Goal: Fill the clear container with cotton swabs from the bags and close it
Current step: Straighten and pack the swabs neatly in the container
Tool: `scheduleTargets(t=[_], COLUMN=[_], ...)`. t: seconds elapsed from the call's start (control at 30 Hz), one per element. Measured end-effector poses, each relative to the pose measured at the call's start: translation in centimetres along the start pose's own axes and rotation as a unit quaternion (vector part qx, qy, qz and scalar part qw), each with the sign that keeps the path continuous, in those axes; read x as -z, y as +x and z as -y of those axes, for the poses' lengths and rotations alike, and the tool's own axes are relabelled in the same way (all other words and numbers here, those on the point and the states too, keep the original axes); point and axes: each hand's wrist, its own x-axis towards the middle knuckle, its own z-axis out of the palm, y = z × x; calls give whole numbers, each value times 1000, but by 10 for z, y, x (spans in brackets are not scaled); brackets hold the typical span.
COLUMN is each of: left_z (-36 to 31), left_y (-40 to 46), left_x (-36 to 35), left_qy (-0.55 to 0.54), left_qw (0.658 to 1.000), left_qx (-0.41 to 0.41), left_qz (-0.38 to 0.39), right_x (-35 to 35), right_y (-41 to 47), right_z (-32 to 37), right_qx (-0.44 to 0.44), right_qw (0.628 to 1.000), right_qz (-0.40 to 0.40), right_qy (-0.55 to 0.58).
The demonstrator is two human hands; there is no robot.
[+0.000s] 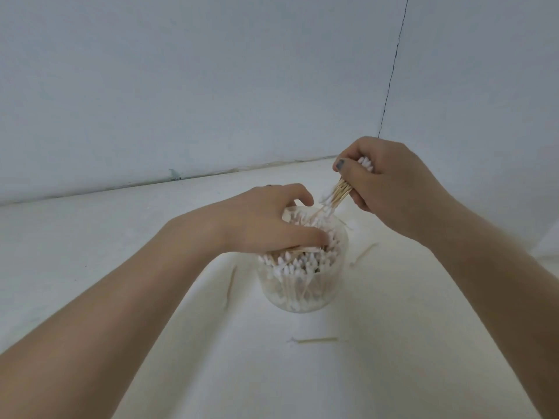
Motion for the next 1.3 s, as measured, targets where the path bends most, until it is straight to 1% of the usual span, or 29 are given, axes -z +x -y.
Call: scheduleTargets(t=[0.07,0.17,0.27,0.43,0.53,0.6,0.7,0.83,1.0,1.13,1.3], left_z=[0,-2,-4,5,10,12,15,17,19,21,20], left_y=[3,9,12,18,18,16,13,13,15,16,22], left_x=[0,-1,-2,-7,-8,-10,-13,-16,-19,-19,-15], left_qy=[-2,-4,6,-1,-37,-55,-39,-45,-62,-27,-26], left_qw=[1000,1000,1000,999,998,995,993,993,991,990,987], left_qx=[3,-4,-20,-30,-33,-49,-77,-62,-51,-53,-56], left_qz=[-14,-4,-3,-40,-48,-61,-80,-90,-112,-124,-147], right_x=[2,7,12,9,7,7,7,8,2,-6,-3], right_y=[0,4,9,12,14,14,12,13,14,15,17], right_z=[4,8,12,19,20,20,21,20,16,15,13], right_qx=[16,28,34,56,65,65,75,69,66,75,69], right_qw=[1000,997,994,983,982,981,979,979,986,984,988], right_qz=[-7,4,27,86,90,100,113,95,63,61,17], right_qy=[-21,-74,-103,-151,-154,-151,-152,-163,-139,-151,-138])
